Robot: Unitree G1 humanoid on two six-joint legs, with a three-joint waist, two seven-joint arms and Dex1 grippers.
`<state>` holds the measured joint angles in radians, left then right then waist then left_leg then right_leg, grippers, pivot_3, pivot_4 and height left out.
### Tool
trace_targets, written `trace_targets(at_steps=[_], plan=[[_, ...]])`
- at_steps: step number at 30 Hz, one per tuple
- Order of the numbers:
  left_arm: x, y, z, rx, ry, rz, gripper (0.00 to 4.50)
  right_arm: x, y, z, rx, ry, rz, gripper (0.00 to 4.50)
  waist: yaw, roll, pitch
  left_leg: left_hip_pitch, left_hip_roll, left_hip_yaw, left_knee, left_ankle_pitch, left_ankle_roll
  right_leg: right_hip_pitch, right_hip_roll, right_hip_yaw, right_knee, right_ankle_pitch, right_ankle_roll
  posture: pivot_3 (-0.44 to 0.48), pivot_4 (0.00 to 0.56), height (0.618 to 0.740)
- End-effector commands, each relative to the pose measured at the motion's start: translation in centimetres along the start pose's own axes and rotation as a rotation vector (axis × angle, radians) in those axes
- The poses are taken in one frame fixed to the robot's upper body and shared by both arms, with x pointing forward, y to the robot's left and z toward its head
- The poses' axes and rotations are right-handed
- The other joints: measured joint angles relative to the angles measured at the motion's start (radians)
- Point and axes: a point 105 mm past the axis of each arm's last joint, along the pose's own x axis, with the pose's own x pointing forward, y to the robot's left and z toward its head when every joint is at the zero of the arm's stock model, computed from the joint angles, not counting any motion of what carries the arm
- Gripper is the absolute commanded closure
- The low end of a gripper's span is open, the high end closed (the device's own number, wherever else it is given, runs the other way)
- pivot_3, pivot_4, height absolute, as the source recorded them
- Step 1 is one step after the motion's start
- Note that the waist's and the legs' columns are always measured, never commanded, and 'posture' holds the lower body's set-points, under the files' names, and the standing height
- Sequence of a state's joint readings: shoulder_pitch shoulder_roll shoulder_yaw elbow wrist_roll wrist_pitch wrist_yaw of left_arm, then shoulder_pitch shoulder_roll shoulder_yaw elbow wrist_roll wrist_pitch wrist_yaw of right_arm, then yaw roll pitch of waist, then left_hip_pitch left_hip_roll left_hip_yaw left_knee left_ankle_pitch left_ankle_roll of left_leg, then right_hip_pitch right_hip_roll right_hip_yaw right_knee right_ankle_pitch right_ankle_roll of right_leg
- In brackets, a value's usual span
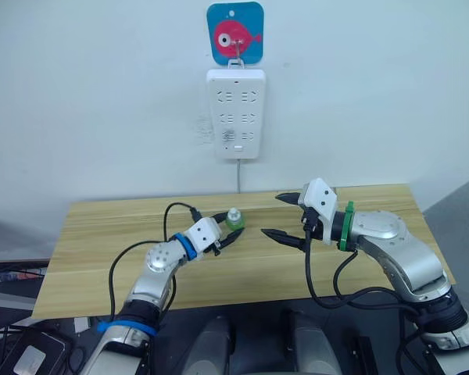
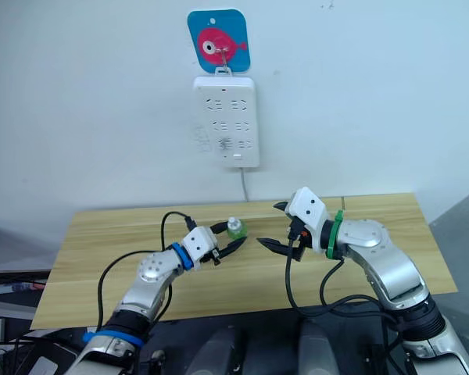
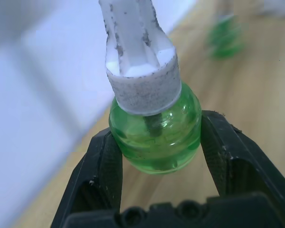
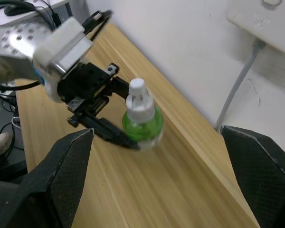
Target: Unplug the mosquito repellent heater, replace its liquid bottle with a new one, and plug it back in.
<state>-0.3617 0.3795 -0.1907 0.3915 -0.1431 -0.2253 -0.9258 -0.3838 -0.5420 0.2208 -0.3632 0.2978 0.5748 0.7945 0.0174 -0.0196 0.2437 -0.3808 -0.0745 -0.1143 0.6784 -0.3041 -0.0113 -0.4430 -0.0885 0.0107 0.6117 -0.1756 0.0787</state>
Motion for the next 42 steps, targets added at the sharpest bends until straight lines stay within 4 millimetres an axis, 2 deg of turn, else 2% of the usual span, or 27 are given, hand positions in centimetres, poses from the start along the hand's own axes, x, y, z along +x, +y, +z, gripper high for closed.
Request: trace_targets(at_steps=[1, 4, 12, 15, 23, 29, 35, 37, 42], plan=[[0.9, -0.9, 3.5, -0.003, -0.067, -0.199, 2.3, 0.5, 0.4, 1.2, -0.004, -0.058, 0.036, 0.0, 0.0, 0.0, 0.0, 0.0, 0.0, 0.0, 0.0, 0.0, 0.0, 0.0, 0.0, 0.0, 0.0, 0.0, 0.0, 0.091, 0.245, 0.74], [1.2, -0.9, 4.4, -0.012, -0.068, -0.259, 2.3, 0.7, 0.4, 1.4, 0.0, -0.069, 0.034, 0.0, 0.0, 0.0, 0.0, -0.001, 0.0, 0.0, 0.0, 0.0, 0.0, 0.0, 0.0, 0.0, 0.0, 0.0, 0.0, 0.072, 0.237, 0.74], [2.1, -1.0, 5.1, -0.005, -0.076, -0.289, 2.3, 1.0, 0.3, 1.9, 0.016, -0.112, -0.031, 0.0, -0.003, 0.0, 0.0, -0.001, 0.0, 0.001, 0.0, 0.001, -0.001, -0.001, 0.0, 0.001, 0.0, 0.0, 0.0, 0.033, 0.22, 0.74], [2.2, -1.1, 5.2, -0.003, -0.078, -0.291, 2.3, 1.0, 0.5, 2.0, 0.027, -0.126, -0.032, 0.61, -0.006, 0.0, 0.0, -0.001, 0.0, 0.001, 0.001, 0.001, -0.001, 0.0, 0.0, 0.001, 0.0, 0.0, 0.0, 0.031, 0.215, 0.74], [2.4, -1.3, 5.4, -0.003, -0.09, -0.287, 2.3, 1.1, 1.2, 1.9, 0.028, -0.126, 0.003, 3.5, -0.01, 0.0, 0.0, -0.001, 0.0, 0.001, 0.001, 0.001, -0.001, -0.001, 0.0, 0.001, 0.0, 0.0, 0.0, 0.051, 0.216, 0.74], [1.7, -2.2, 5.4, 0.018, -0.087, -0.306, 2.3, 1.1, 1.8, 2.3, 0.049, -0.143, 0.06, 3.51, -0.01, 0.0, 0.0, -0.001, 0.0, 0.001, 0.001, 0.001, -0.001, -0.001, 0.0, 0.002, 0.0, 0.0, 0.0, 0.09, 0.214, 0.74], [0.4, -4.8, 7.0, 0.091, -0.11, -0.488, 2.3, 1.2, 2.9, 4.1, -0.071, -0.177, 0.417, 3.51, -0.01, 0.001, -0.001, 0.0, 0.0, 0.002, 0.001, 0.001, -0.001, -0.001, 0.0, 0.002, 0.0, 0.0, 0.0, 0.106, 0.193, 0.74], [0.1, -5.6, 7.3, 0.117, -0.108, -0.554, 2.3, 1.1, 3.1, 3.8, -0.116, -0.157, 0.542, 3.51, -0.01, 0.001, -0.001, 0.0, 0.0, 0.002, 0.001, 0.001, -0.001, 0.0, 0.0, 0.002, 0.0, 0.0, 0.0, 0.113, 0.192, 0.74], [-0.8, -6.2, 7.5, 0.136, -0.087, -0.651, 2.3, 1.1, 2.0, 4.4, -0.201, -0.156, 0.663, 3.51, -0.003, 0.001, -0.002, 0.0, 0.0, 0.002, 0.001, 0.001, -0.001, 0.0, 0.0, 0.002, 0.0, 0.0, 0.0, 0.147, 0.182, 0.74]])
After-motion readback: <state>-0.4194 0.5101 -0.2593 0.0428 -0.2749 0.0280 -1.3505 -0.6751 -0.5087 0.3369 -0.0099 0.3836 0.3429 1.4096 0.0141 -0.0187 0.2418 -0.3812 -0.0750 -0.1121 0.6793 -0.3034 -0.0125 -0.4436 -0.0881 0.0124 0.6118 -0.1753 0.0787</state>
